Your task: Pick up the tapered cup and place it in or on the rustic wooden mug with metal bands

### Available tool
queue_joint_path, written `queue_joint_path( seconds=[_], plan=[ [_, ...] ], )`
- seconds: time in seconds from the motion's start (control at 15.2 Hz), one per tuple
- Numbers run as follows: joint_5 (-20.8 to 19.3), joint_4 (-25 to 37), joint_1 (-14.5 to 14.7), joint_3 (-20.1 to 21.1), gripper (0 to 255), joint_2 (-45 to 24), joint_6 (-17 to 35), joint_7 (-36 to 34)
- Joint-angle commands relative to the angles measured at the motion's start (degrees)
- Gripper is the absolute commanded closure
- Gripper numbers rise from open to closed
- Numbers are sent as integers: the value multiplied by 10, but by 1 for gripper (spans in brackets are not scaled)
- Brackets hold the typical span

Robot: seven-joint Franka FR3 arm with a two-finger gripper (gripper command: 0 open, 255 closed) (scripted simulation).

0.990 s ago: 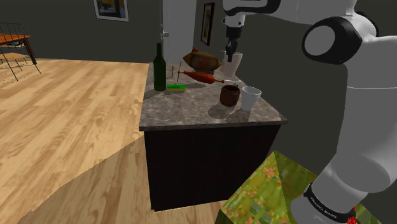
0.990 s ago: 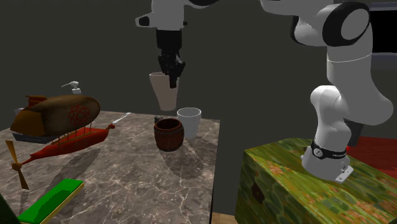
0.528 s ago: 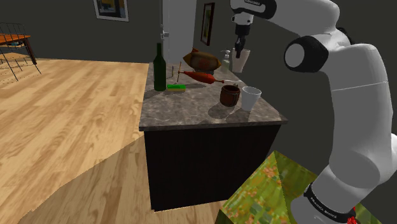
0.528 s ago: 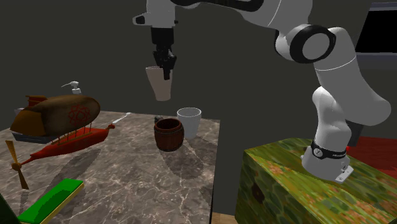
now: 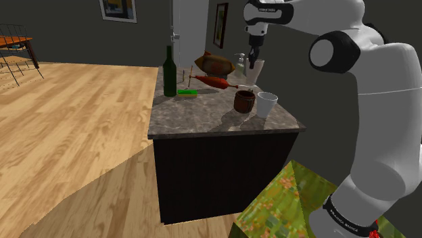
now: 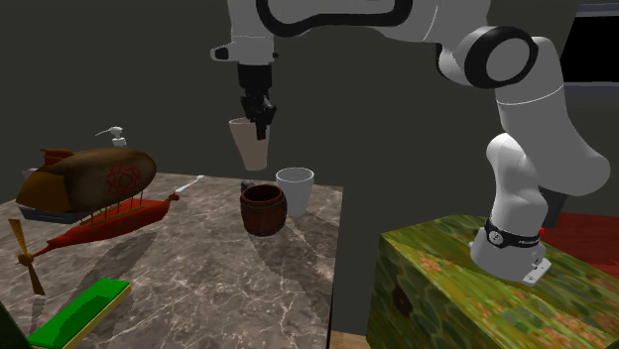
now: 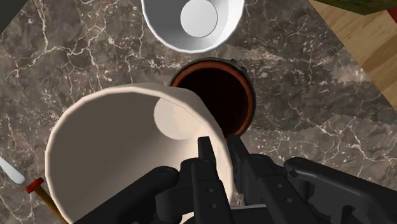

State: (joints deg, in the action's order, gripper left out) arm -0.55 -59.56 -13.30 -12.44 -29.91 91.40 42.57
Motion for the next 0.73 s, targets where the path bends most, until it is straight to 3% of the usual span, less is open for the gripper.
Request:
queue_joint_path(
  seconds=[0.0, 0.66],
  plan=[
    [-2, -29, 3, 0, 255, 9, 21, -2],
    [-5, -133, 10, 0, 255, 25, 108, -9]
  ],
)
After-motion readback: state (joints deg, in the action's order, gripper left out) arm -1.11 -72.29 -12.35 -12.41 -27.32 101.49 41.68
